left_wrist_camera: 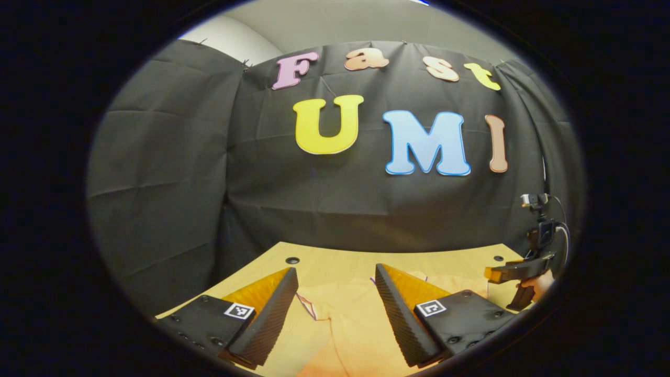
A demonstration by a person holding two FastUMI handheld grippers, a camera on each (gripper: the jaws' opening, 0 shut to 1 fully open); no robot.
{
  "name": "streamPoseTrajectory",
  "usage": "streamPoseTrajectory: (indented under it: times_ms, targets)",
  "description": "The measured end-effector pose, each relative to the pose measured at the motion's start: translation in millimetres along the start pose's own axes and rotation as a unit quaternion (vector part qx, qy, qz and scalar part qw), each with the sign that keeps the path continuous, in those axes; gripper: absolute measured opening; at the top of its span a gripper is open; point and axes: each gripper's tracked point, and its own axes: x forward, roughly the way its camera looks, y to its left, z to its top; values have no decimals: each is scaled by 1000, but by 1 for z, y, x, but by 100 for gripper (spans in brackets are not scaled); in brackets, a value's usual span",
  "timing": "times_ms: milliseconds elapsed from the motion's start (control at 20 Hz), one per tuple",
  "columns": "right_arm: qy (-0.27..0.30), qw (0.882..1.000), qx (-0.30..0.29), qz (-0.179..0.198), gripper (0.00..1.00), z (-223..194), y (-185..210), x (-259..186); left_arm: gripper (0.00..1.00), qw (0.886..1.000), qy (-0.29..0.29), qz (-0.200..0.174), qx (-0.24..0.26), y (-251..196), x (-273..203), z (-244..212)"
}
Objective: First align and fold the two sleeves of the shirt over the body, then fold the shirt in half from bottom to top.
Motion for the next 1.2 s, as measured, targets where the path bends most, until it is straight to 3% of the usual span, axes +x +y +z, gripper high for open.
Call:
streamPoseTrajectory:
  times_ms: [450, 1000, 1200]
  targets:
    - [94, 994, 28, -39, 94, -47, -24, 57, 96, 1000, 13, 12, 2, 9, -21, -13]
    - [133, 990, 29, -25, 95, -72, -19, 68, 96, 1000, 18, 18, -7, 20, -36, -19]
    - [140, 989, 51, -24, 69, -72, -15, 69, 96, 999, 19, 29, -15, 31, -44, -22]
